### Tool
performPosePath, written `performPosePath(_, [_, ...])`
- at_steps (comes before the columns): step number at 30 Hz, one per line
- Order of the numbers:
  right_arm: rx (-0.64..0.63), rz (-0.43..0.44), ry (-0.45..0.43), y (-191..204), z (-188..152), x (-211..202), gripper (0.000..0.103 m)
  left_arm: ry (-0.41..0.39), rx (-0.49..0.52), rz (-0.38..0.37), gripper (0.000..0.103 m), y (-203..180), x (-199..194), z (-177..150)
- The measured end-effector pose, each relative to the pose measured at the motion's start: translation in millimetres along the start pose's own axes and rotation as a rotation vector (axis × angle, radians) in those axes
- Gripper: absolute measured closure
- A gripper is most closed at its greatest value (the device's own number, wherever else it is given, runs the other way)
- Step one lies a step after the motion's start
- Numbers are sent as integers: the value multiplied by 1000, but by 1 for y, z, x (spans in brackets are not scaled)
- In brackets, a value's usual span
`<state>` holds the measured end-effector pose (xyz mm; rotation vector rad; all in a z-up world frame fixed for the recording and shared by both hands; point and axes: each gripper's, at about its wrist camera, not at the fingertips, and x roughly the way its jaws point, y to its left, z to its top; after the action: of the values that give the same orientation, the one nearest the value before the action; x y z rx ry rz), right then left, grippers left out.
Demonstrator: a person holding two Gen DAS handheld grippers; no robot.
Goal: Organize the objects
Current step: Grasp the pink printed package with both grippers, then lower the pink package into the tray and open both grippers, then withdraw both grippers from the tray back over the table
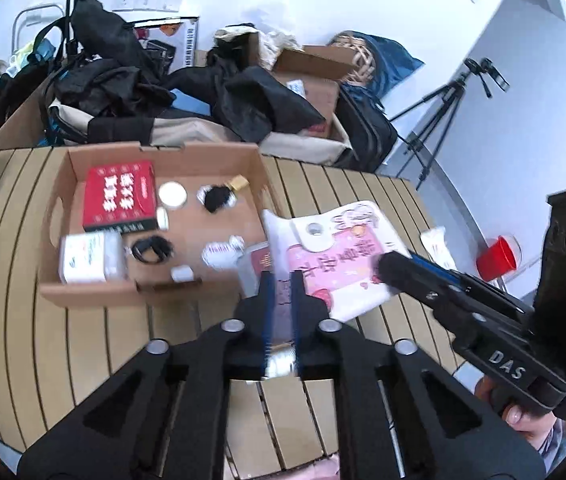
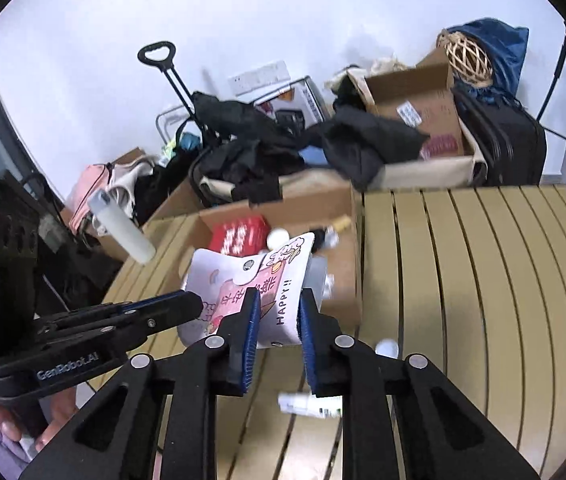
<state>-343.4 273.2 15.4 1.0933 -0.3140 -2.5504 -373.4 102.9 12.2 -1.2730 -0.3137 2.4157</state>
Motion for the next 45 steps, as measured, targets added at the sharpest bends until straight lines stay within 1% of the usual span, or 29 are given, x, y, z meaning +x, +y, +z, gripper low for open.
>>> performPosePath(3, [7,11,3,2,29,10,85,-4,-34,-7,102,12,5,26])
performPosePath(4, [1,5,12,3,38,18,86,-2,-34,-7,102,17,10,37])
performPosePath(6, [-18,-19,34,5,51,37,86,2,-34,10,102,26,21,46])
performPosePath(8, [-23,-28,64,3,58,59,86,26,-39,20,102,40,41,53])
performPosePath(10, [-22,-35,101,-1,62,85,86,64,-67,19,102,58,66,55])
performPosePath(12, [-21,-50,141,-8,59,112,86,106,-91,17,102,73,91,49])
performPosePath(15, [9,-43,202,-26,43,156,86,156,-107,40,102,92,127,37])
performPosePath(18, [27,-62,256,-40,27,186,86,202,-112,58,102,102,154,28])
performPosePath(20, [7,-101,279,-43,18,197,85,219,-90,65,101,100,166,22])
performPosePath(22, [-39,-179,294,-43,11,204,83,232,-42,78,101,92,173,17])
performPosePath(23, [-55,-209,298,-43,9,207,83,238,-18,88,91,89,175,15])
performPosePath(24, [-67,-228,297,-44,8,207,83,245,4,90,74,85,177,13])
performPosePath(25, [-76,-226,286,-43,7,205,83,247,27,84,65,82,177,11])
performPosePath(26, [-81,-217,275,-42,6,202,81,242,41,86,60,80,176,12])
performPosePath(27, [-86,-210,267,-41,7,198,80,232,60,101,60,81,172,13])
performPosePath(28, [-98,-222,264,-39,7,194,73,220,78,118,59,80,164,17])
performPosePath(29, [-107,-225,261,-37,10,191,61,207,84,124,57,81,155,21])
performPosePath(30, [-118,-221,258,-36,14,186,54,192,84,125,54,83,146,26])
performPosePath(31, [-129,-204,259,-34,20,180,39,161,79,126,50,85,131,33])
performPosePath(32, [-129,-192,258,-32,25,175,21,122,77,129,42,87,112,41])
performPosePath(33, [-128,-189,251,-30,33,169,18,94,77,133,38,90,100,47])
performPosePath(34, [-131,-184,239,-26,42,159,18,45,79,156,36,93,78,57])
performPosePath(36, [-135,-174,247,-19,56,146,18,8,91,216,26,98,53,68])
performPosePath(37, [-143,-168,257,-13,62,138,18,-13,106,267,25,102,35,71])
performPosePath(38, [-154,-169,260,-8,66,132,18,-21,116,296,25,103,26,71])
performPosePath(39, [-171,-184,259,-3,69,123,18,-24,128,336,22,105,12,70])
performPosePath(41, [-183,-210,249,5,68,110,18,-20,138,358,17,109,-9,62])
performPosePath(42, [-179,-211,244,7,67,104,18,-25,138,361,17,109,-18,57])
performPosePath(45, [-152,-183,224,17,56,83,18,-52,136,373,16,108,-41,40])
